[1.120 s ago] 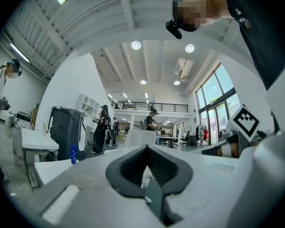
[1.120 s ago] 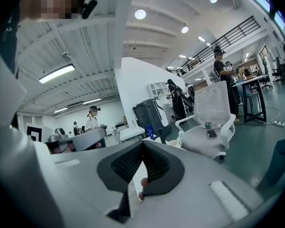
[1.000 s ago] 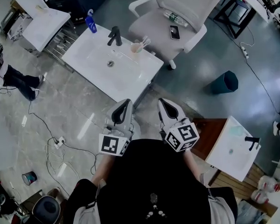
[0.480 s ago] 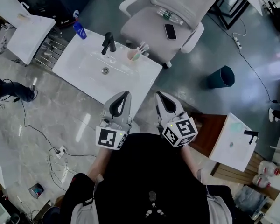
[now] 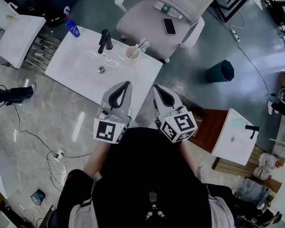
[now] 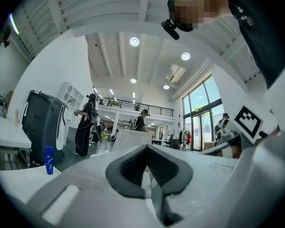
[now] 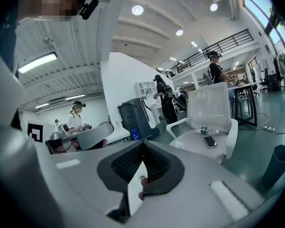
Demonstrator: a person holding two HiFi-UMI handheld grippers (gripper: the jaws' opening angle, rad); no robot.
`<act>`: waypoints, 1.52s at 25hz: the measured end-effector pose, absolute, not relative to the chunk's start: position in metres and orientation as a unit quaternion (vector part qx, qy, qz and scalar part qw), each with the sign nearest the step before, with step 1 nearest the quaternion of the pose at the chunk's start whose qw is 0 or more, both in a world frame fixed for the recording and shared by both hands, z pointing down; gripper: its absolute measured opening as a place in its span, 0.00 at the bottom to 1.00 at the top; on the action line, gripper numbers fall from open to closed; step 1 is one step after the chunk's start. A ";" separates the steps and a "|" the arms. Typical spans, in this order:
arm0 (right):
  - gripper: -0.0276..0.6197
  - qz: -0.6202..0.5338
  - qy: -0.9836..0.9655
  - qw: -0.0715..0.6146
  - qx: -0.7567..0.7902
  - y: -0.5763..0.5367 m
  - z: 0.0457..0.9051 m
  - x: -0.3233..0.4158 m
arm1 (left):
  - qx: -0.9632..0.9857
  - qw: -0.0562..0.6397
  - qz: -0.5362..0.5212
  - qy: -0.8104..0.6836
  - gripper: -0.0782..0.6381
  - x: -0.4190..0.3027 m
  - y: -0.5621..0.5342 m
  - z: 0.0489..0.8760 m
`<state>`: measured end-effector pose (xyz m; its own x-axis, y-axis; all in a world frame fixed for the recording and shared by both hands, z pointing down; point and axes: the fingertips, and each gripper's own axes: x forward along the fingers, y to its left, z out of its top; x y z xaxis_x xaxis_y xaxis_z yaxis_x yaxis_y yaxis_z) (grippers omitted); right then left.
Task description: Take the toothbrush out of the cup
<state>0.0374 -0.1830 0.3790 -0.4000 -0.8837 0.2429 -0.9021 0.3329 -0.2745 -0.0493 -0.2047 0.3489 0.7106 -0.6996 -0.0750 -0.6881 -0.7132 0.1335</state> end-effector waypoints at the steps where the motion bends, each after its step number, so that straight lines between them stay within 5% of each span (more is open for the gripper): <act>1: 0.05 0.186 -0.816 0.026 0.547 -0.186 0.380 0.037 | 0.924 0.048 -0.060 -0.374 0.11 -0.048 -0.206 0.349; 38: 0.05 0.238 -0.821 0.062 0.515 -0.337 0.461 0.069 | 0.900 0.086 -0.027 -0.427 0.11 -0.015 -0.314 0.400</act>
